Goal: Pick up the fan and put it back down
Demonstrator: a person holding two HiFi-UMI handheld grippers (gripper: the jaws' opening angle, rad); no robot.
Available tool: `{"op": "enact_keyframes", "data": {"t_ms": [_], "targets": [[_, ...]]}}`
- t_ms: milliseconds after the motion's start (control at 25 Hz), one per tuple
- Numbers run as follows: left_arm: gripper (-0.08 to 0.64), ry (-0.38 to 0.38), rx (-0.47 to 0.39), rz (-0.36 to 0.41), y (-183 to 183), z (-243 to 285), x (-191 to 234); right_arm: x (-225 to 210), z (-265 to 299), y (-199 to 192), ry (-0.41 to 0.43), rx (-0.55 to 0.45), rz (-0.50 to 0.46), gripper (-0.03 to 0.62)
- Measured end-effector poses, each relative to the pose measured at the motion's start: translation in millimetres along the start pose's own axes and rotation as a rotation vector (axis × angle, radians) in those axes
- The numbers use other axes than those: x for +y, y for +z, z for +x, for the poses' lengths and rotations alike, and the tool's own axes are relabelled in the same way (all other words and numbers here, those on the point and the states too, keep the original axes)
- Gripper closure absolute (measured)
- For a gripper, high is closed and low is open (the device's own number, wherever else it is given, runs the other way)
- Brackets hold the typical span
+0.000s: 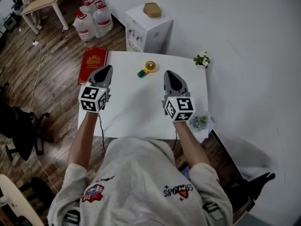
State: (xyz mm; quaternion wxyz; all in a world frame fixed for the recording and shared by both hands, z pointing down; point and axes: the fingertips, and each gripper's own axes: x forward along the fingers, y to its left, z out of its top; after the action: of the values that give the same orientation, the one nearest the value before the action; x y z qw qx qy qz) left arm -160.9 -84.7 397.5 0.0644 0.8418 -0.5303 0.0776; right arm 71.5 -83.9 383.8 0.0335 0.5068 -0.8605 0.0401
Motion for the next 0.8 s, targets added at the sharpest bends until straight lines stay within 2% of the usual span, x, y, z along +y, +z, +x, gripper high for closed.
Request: {"op": "enact_keyframes", "data": {"t_ms": [320, 800], "targets": [[0.555, 0.01, -0.035, -0.007, 5, -1, 3, -2, 7, 7, 0.005, -0.009, -0.009, 0.602], [0.555, -0.002, -0.021, -0.037, -9, 8, -4, -5, 10, -5, 0.006, 0.019, -0.015, 0.603]]}}
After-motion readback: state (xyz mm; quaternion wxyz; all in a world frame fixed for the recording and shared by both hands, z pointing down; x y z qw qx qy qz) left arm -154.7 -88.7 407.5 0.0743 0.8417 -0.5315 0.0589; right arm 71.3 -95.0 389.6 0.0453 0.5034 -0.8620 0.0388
